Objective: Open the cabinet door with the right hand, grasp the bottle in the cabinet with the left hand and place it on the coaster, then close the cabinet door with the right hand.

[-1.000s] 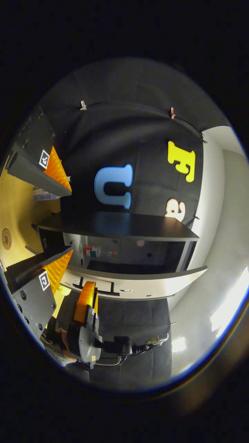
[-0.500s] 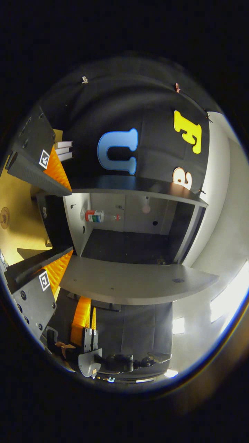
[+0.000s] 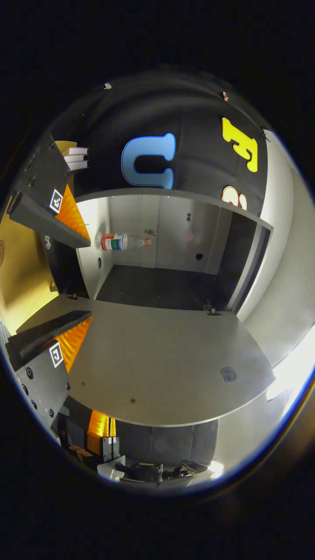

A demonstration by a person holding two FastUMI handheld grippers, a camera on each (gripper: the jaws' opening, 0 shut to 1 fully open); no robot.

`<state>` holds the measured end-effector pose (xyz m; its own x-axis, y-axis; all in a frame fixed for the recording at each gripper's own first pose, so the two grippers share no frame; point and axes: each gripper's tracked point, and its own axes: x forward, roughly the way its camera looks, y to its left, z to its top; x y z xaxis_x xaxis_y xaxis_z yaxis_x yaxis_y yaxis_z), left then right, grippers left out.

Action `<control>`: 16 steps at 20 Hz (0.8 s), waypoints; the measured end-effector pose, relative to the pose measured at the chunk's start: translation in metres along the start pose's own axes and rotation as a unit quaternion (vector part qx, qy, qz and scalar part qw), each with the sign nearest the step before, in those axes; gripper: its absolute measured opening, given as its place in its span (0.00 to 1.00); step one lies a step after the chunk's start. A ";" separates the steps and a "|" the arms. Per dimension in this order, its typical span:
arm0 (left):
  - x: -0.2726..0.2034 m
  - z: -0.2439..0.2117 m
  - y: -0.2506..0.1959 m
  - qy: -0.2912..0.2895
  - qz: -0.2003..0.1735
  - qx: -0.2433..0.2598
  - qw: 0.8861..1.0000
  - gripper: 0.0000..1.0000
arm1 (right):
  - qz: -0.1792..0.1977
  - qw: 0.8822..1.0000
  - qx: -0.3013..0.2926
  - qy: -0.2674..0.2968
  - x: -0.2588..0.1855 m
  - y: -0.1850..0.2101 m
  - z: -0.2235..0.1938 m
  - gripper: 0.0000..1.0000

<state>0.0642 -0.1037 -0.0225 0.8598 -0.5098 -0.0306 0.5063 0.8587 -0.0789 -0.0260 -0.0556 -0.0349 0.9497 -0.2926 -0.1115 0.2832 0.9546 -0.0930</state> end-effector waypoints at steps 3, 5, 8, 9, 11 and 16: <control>0.021 -0.003 -0.007 0.002 0.016 0.001 1.000 0.91 | 0.006 1.000 0.006 -0.001 0.001 -0.025 0.002 0.07; 0.034 -0.005 -0.007 0.006 0.031 -0.002 1.000 0.91 | 0.014 1.000 0.009 -0.001 0.000 -0.040 0.002 0.07; 0.057 -0.006 0.000 0.006 0.060 0.005 0.998 0.91 | 0.031 0.999 0.027 0.000 0.002 -0.063 0.000 0.07; 0.066 -0.008 0.002 0.006 0.070 0.011 0.997 0.91 | 0.037 0.999 0.034 0.001 0.003 -0.073 0.000 0.07; 0.084 -0.010 0.011 0.006 0.091 0.020 0.996 0.91 | 0.044 0.999 0.032 0.001 0.004 -0.087 -0.001 0.07; 0.136 -0.009 0.032 -0.002 0.135 0.034 0.990 0.91 | 0.051 0.998 0.036 0.000 0.006 -0.123 -0.003 0.05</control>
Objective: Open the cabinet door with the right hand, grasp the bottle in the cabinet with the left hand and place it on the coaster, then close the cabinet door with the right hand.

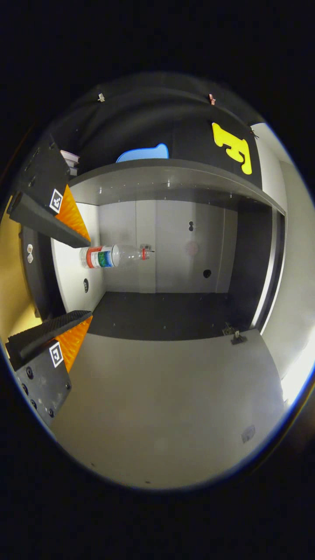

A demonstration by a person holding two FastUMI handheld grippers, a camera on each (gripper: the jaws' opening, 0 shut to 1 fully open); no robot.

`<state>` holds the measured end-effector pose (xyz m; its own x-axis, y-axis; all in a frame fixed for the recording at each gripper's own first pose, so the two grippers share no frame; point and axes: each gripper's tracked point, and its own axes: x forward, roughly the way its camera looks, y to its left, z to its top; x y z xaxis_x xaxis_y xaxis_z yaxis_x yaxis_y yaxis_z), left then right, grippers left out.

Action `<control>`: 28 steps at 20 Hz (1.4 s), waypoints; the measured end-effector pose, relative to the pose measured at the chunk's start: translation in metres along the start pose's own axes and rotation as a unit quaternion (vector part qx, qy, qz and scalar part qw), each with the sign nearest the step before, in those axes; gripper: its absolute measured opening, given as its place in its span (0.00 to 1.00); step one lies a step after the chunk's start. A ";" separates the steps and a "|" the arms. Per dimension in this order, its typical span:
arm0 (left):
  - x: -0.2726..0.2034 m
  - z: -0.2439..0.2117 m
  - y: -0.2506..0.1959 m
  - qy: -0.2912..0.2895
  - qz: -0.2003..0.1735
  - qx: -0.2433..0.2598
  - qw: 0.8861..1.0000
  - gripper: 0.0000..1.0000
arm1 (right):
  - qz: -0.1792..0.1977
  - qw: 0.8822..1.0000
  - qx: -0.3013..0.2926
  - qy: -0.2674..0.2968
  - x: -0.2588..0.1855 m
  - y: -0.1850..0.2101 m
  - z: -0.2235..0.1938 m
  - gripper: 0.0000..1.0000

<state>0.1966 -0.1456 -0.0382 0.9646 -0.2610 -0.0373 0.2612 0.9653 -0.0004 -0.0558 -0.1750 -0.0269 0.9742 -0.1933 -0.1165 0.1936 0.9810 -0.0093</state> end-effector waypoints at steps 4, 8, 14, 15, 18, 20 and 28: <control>0.044 -0.002 0.007 -0.012 0.013 -0.012 1.000 0.90 | 0.031 1.000 0.001 0.000 0.000 0.000 -0.002 0.05; 0.093 -0.014 0.023 -0.008 0.026 -0.016 1.000 0.91 | 0.038 0.999 0.004 0.003 -0.012 -0.012 -0.002 0.07; 0.152 -0.020 0.039 -0.010 0.041 0.001 0.999 0.91 | -0.060 0.998 -0.003 -0.022 -0.040 -0.069 0.006 0.05; 0.162 -0.022 0.043 -0.007 0.043 0.003 0.999 0.91 | -0.094 0.995 -0.004 -0.025 -0.040 -0.086 0.006 0.05; 0.187 -0.031 0.049 0.003 0.045 0.008 0.999 0.91 | -0.177 0.983 0.001 -0.039 -0.044 -0.126 0.012 0.06; 0.200 -0.038 0.053 0.011 0.042 0.001 0.999 0.91 | -0.223 0.974 -0.008 -0.044 -0.048 -0.148 0.014 0.06; 0.241 -0.050 0.066 0.026 0.050 0.007 0.998 0.90 | -0.270 0.961 -0.014 -0.048 -0.036 -0.169 0.020 0.06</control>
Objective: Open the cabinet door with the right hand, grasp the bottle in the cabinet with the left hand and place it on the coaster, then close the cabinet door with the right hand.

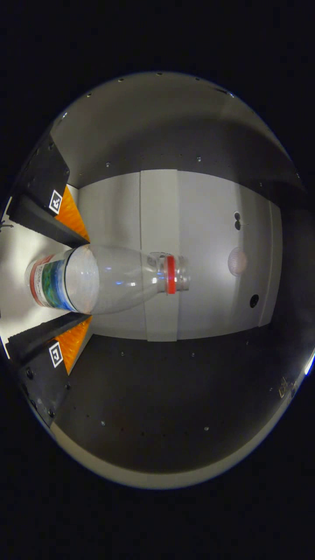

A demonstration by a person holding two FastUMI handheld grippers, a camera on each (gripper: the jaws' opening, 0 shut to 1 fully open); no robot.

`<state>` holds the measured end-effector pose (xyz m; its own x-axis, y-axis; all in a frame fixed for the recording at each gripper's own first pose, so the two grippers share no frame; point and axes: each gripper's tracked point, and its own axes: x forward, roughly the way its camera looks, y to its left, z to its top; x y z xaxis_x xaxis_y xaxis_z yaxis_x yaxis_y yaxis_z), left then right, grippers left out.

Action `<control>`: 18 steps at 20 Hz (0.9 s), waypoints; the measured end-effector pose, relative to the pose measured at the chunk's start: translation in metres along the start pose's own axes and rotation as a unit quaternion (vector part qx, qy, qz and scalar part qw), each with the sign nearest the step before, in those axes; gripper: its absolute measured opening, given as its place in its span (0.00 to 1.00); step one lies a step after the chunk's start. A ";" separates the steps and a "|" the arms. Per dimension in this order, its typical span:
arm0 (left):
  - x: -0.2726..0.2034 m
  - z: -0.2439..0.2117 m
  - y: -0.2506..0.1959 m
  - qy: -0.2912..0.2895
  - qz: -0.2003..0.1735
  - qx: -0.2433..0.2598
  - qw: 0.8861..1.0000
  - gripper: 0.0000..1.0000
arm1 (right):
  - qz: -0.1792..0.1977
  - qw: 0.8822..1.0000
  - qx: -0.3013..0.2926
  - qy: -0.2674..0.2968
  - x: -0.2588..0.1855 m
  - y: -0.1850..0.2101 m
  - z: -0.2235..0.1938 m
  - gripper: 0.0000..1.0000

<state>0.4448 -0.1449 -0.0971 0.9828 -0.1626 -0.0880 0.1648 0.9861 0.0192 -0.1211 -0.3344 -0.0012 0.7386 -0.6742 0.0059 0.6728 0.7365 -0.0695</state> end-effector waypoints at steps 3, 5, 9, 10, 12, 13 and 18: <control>0.008 0.000 -0.001 0.001 -0.009 0.010 1.000 0.85 | -0.022 1.000 0.002 0.004 0.007 -0.011 -0.001 0.06; 0.005 0.002 -0.006 0.002 -0.021 0.011 1.000 0.77 | -0.028 1.000 0.005 0.006 0.006 -0.012 -0.002 0.06; -0.024 0.018 -0.013 -0.017 -0.040 0.009 0.999 0.76 | -0.020 1.000 0.005 0.002 -0.006 -0.003 0.002 0.05; -0.034 0.023 -0.013 -0.022 -0.042 0.014 0.999 0.75 | -0.019 1.000 0.006 0.000 -0.010 -0.001 0.002 0.06; -0.055 0.029 -0.012 -0.029 -0.046 0.019 0.998 0.75 | -0.013 1.000 0.007 -0.003 -0.020 0.004 0.003 0.05; -0.066 0.032 -0.008 -0.033 -0.049 0.019 0.998 0.75 | -0.011 1.000 0.007 -0.004 -0.026 0.006 0.004 0.06; -0.129 0.041 0.003 -0.043 -0.059 0.017 0.997 0.75 | 0.014 1.000 0.007 -0.004 -0.058 0.024 0.005 0.05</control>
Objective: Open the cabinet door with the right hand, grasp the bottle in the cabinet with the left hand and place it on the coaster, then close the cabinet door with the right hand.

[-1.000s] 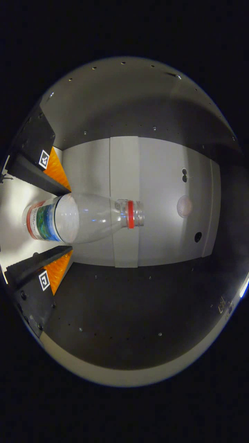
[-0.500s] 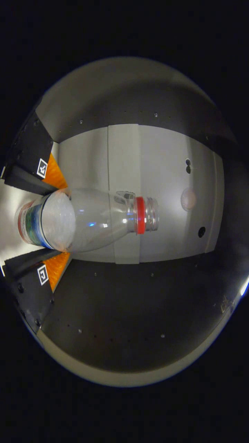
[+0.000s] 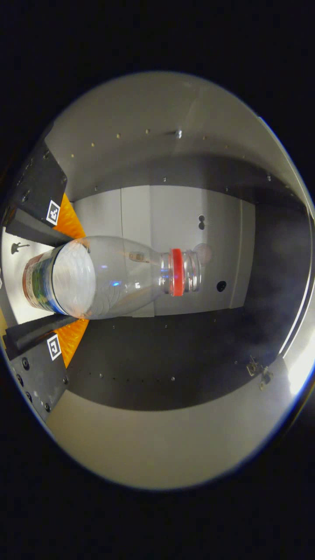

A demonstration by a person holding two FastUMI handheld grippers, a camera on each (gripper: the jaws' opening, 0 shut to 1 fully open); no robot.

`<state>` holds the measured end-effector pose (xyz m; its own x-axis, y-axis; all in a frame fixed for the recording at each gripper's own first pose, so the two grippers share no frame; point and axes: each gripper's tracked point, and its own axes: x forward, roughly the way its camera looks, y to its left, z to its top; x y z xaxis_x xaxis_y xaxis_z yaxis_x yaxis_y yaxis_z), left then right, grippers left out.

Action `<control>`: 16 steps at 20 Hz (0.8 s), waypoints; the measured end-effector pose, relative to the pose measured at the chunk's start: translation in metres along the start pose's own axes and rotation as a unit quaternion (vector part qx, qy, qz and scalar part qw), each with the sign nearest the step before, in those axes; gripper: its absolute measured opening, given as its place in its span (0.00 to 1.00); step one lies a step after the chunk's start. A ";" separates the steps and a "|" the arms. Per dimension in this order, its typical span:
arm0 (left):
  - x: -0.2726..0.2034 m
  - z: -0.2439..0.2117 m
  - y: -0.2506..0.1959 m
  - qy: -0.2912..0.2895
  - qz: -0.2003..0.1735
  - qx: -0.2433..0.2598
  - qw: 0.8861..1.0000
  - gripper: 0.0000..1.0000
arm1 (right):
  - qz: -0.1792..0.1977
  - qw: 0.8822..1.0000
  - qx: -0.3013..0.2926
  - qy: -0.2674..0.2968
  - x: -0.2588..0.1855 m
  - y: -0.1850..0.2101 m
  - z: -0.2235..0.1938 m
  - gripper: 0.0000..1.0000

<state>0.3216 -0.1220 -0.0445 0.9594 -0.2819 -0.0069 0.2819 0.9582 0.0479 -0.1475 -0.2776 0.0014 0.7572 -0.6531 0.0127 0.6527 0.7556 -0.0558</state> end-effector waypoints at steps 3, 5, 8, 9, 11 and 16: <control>-0.042 0.007 0.003 -0.006 -0.010 0.003 1.000 0.75 | 0.017 1.000 0.001 -0.002 -0.022 0.012 0.003 0.05; -0.069 0.007 0.008 -0.003 -0.015 0.017 1.000 0.75 | 0.030 1.000 0.004 0.000 -0.037 0.023 0.003 0.06; -0.109 0.007 0.012 -0.001 -0.032 0.014 0.999 0.75 | 0.060 0.998 -0.003 -0.007 -0.054 0.051 0.005 0.06; -0.120 0.004 0.017 0.001 -0.034 0.014 0.999 0.75 | 0.069 0.997 -0.013 -0.011 -0.061 0.060 0.004 0.06; -0.140 0.001 0.027 0.004 -0.034 0.018 0.999 0.75 | 0.099 0.995 -0.023 -0.014 -0.069 0.087 0.003 0.16; -0.185 -0.016 0.054 -0.001 -0.024 0.006 1.000 0.75 | 0.188 0.982 -0.015 -0.018 -0.097 0.154 -0.005 0.64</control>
<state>0.1597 -0.0170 -0.0561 0.9446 -0.3280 -0.0080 0.3279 0.9428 0.0594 -0.1211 -0.0981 -0.0131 0.9453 -0.3256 0.0204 0.3261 0.9408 -0.0924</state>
